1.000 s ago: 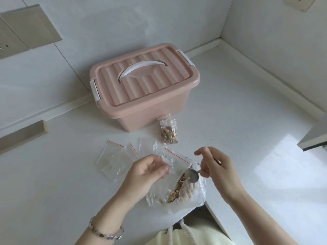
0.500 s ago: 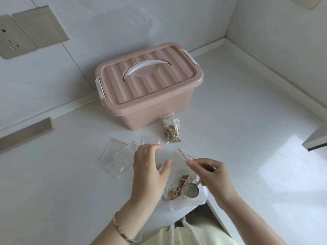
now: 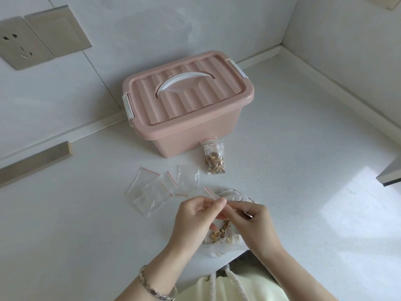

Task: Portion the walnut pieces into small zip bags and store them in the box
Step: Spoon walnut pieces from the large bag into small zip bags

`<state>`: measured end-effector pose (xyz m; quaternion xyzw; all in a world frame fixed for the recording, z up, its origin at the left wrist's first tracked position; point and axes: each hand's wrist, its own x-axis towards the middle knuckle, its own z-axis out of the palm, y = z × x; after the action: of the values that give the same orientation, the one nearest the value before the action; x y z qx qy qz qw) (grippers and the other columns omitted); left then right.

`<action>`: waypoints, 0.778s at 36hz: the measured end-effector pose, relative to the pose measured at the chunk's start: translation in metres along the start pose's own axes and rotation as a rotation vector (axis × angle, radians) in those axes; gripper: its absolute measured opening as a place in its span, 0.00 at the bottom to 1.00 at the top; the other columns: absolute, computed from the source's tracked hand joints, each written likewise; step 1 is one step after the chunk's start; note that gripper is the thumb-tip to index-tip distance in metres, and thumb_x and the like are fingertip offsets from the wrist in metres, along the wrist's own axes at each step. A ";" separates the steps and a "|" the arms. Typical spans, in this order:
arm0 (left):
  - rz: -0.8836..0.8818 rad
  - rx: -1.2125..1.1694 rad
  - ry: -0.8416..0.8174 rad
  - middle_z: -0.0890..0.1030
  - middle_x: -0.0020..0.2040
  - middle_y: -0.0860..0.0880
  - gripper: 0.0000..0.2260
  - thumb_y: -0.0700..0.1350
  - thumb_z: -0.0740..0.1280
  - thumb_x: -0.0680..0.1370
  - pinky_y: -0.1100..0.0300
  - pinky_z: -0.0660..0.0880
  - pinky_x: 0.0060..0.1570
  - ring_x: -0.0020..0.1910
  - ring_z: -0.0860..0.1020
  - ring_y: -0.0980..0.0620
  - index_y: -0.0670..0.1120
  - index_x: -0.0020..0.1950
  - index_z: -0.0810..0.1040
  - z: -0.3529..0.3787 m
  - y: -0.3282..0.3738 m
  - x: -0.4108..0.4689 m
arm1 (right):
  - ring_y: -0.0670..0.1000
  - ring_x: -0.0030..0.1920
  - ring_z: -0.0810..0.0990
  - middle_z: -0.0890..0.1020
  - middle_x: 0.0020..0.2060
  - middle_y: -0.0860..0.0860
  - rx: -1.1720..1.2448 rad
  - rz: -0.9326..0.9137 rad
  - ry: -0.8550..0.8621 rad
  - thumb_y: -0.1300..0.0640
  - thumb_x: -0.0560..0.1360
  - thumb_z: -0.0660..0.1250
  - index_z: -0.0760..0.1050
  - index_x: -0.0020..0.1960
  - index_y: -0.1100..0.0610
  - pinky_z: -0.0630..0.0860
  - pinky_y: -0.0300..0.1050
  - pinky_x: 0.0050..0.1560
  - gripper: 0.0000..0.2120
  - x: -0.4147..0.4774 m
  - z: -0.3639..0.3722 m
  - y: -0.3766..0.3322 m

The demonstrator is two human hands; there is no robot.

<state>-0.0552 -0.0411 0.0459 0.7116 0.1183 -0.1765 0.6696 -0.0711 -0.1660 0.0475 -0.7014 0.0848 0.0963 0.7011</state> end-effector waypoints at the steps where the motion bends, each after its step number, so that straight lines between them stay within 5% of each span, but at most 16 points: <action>1: -0.011 -0.011 0.001 0.84 0.36 0.45 0.08 0.44 0.68 0.74 0.63 0.75 0.31 0.39 0.83 0.51 0.41 0.37 0.81 -0.001 0.000 0.001 | 0.42 0.39 0.84 0.85 0.34 0.45 0.004 0.003 -0.009 0.61 0.72 0.68 0.83 0.42 0.52 0.72 0.27 0.39 0.07 0.000 0.000 0.000; 8: -0.030 -0.041 -0.064 0.83 0.33 0.49 0.10 0.44 0.66 0.75 0.64 0.75 0.33 0.36 0.82 0.54 0.42 0.36 0.80 -0.004 0.000 0.004 | 0.47 0.45 0.84 0.86 0.39 0.49 0.047 0.014 -0.060 0.57 0.68 0.69 0.84 0.44 0.55 0.76 0.34 0.47 0.07 0.001 -0.004 0.000; 16: 0.041 -0.008 -0.146 0.82 0.34 0.51 0.12 0.52 0.64 0.70 0.65 0.75 0.36 0.38 0.81 0.55 0.45 0.39 0.81 -0.007 -0.004 0.006 | 0.46 0.42 0.84 0.86 0.37 0.50 0.069 0.035 -0.033 0.53 0.67 0.69 0.85 0.40 0.52 0.75 0.33 0.42 0.06 0.003 -0.009 -0.002; 24: 0.109 0.138 -0.163 0.80 0.32 0.54 0.09 0.43 0.63 0.77 0.67 0.73 0.36 0.36 0.79 0.58 0.43 0.39 0.79 -0.008 -0.006 0.005 | 0.45 0.39 0.82 0.85 0.35 0.50 -0.002 0.029 -0.064 0.52 0.67 0.70 0.85 0.39 0.52 0.75 0.36 0.42 0.06 0.003 -0.012 0.000; 28: 0.155 0.273 -0.187 0.78 0.30 0.54 0.11 0.43 0.62 0.78 0.65 0.72 0.38 0.34 0.77 0.57 0.47 0.36 0.74 -0.010 -0.008 0.003 | 0.50 0.30 0.67 0.75 0.25 0.57 -0.068 0.035 -0.075 0.48 0.66 0.71 0.84 0.39 0.50 0.65 0.42 0.33 0.07 0.003 -0.013 0.002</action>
<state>-0.0549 -0.0303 0.0382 0.7835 -0.0247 -0.2041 0.5865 -0.0683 -0.1785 0.0448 -0.7192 0.0675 0.1374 0.6777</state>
